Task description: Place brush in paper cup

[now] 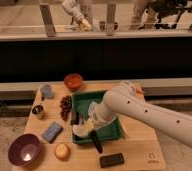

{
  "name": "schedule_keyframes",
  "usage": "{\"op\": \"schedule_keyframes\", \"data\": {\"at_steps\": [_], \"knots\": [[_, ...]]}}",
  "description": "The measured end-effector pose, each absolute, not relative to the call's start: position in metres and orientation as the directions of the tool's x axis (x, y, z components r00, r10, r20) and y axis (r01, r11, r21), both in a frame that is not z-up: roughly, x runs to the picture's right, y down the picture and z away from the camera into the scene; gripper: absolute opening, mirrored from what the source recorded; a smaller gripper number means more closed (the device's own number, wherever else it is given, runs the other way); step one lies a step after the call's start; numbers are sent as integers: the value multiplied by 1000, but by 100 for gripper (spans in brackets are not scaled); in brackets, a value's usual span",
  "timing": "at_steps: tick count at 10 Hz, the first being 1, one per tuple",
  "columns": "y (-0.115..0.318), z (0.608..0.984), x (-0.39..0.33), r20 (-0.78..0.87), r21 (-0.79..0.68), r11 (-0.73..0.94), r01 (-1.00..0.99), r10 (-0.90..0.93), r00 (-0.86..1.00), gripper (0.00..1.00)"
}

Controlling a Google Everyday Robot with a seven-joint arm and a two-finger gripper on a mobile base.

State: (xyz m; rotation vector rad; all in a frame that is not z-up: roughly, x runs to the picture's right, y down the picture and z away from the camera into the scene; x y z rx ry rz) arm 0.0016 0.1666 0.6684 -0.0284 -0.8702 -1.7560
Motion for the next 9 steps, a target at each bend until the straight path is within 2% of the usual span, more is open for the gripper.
{"op": "schedule_keyframes", "data": {"at_steps": [6,9], "knots": [[177,683,-19,364,618,-167,768,-806,-467,0],[173,697,-25,347,611,-212,763,-795,-498,0]]}}
